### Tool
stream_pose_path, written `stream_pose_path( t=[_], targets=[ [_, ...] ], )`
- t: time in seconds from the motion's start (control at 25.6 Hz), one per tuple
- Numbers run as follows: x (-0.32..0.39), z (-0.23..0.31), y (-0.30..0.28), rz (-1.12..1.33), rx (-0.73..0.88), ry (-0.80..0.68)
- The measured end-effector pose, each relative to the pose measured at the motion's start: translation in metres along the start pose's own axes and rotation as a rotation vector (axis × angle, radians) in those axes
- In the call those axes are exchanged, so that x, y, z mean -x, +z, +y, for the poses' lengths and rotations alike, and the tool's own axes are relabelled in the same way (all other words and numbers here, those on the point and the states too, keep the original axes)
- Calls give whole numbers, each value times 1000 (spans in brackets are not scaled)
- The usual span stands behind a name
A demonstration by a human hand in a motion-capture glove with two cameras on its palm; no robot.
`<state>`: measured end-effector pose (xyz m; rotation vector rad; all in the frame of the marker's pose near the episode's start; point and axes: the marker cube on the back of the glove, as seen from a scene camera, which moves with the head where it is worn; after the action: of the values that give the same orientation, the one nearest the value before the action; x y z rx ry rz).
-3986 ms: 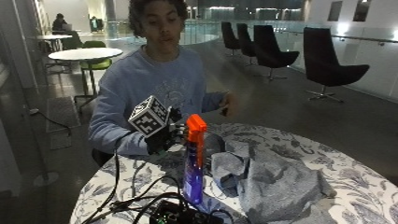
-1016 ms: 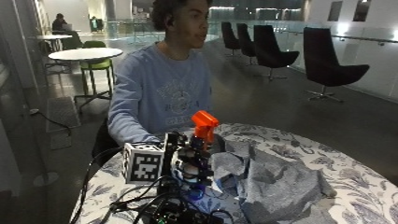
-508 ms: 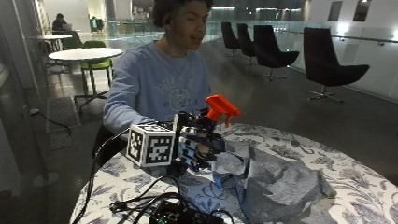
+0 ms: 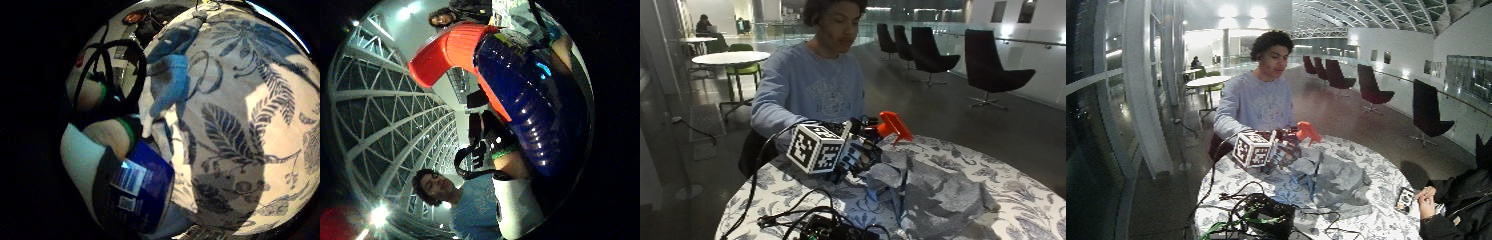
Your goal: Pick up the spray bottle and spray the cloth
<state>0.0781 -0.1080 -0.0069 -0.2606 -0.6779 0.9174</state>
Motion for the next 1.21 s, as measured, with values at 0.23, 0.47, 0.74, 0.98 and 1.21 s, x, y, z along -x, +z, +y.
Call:
stream_pose_path(
  t=[0.23, 0.47, 0.74, 0.98, 1.21],
  targets=[
    [2, 11, 12, 23, 58, 50],
    [4, 19, 19, 41, 84, 73],
    [9, 30, 28, 36, 116, 89],
    [14, 35, 35, 59, 131, 104],
    [14, 37, 45, 42, 133, 103]
  ],
)
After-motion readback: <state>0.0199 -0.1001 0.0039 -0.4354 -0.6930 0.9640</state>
